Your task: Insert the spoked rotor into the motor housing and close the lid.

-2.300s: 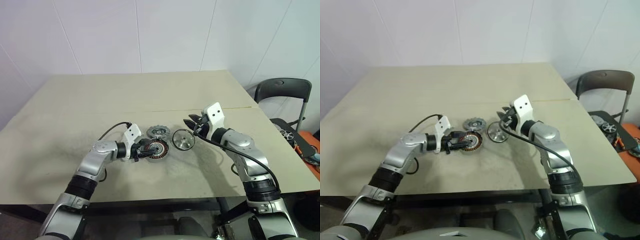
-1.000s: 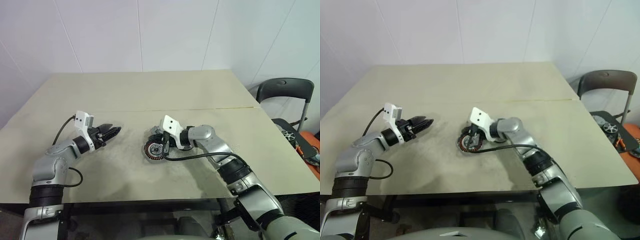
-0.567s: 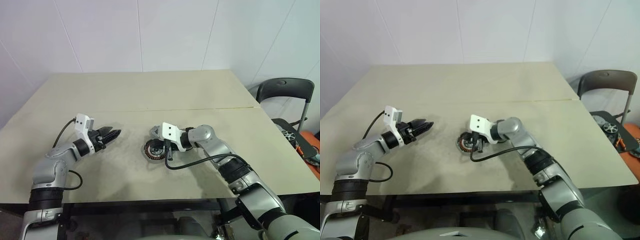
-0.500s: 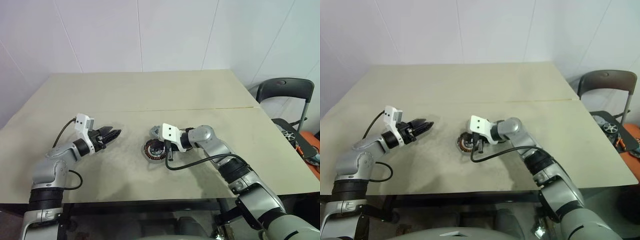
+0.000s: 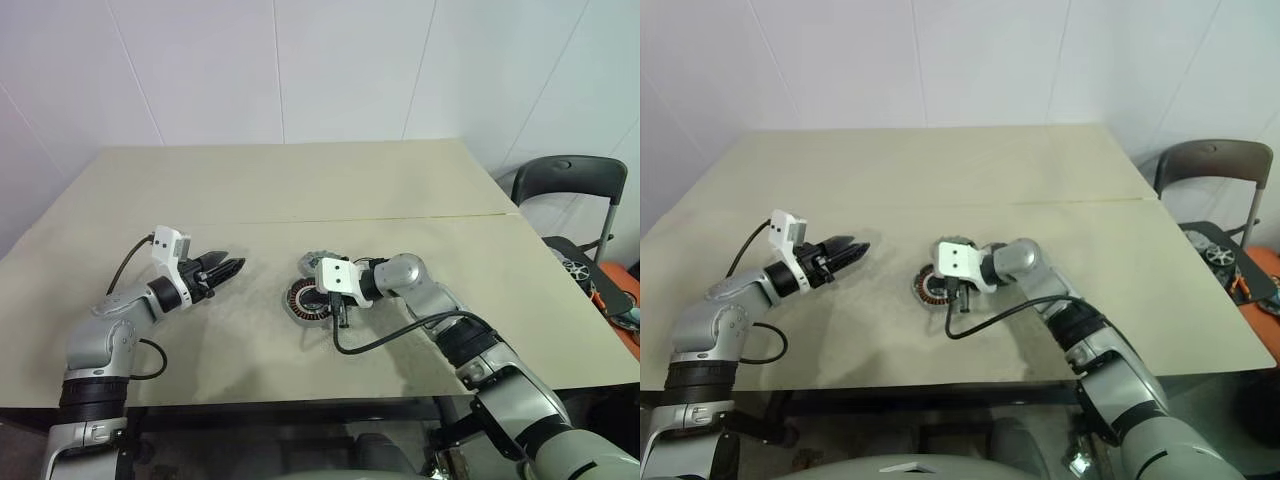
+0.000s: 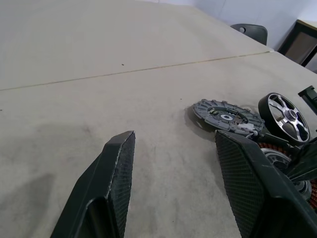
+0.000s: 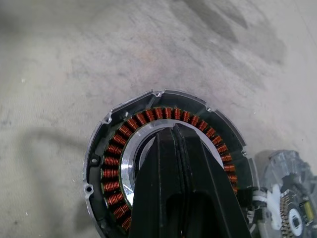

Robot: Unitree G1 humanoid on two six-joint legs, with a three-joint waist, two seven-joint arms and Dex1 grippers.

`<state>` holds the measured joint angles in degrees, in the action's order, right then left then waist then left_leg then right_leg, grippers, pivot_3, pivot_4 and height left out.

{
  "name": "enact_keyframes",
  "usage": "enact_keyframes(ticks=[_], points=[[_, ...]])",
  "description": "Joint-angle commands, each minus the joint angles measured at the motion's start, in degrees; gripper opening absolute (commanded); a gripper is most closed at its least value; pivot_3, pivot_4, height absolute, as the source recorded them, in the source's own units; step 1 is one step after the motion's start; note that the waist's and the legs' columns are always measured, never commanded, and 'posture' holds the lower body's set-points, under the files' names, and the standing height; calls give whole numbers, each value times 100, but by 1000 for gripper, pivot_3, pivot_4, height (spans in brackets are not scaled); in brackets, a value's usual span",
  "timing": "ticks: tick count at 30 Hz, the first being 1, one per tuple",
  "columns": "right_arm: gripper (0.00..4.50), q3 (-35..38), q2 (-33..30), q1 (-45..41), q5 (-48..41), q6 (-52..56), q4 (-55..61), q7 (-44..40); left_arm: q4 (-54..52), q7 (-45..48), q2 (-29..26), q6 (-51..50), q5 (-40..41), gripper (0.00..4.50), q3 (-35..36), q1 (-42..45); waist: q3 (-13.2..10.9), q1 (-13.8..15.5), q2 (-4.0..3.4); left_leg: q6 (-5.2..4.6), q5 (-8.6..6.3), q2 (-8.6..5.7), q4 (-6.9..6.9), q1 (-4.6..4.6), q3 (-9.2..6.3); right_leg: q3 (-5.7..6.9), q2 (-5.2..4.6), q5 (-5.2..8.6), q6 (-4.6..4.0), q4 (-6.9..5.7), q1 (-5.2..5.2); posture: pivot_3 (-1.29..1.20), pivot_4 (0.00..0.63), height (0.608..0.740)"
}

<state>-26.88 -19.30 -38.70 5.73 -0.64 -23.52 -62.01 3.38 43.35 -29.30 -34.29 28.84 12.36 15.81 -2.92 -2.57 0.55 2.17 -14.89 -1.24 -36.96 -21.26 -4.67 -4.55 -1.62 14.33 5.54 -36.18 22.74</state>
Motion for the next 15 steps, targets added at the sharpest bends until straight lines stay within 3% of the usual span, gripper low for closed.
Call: enact_keyframes(ticks=[1, 8, 15], points=[[27, -44, -249, -51, 187, -402, 78, -121, -164, -18, -18, 114, 29, 2724, 25, 70, 0, 10, 0, 0, 0, 0, 0, 0, 0, 0, 0, 0, 0, 0, 0, 0, 0, 740], [27, 63, -751, 58, 280, -781, 129, -238, -93, -15, 28, 176, -23, 2724, -57, 106, 1, 4, 1, 0, 0, -3, -4, 6, 1, -1, -3, 3, -5, 2, -10, 0, 0, 740], [27, 117, -724, 348, 193, -555, 607, -191, 30, -5, 74, 235, -55, 2724, -131, 200, 1, 7, 2, 0, 0, -3, -3, 9, 0, -1, -2, 3, -4, 2, -12, 0, 0, 740]])
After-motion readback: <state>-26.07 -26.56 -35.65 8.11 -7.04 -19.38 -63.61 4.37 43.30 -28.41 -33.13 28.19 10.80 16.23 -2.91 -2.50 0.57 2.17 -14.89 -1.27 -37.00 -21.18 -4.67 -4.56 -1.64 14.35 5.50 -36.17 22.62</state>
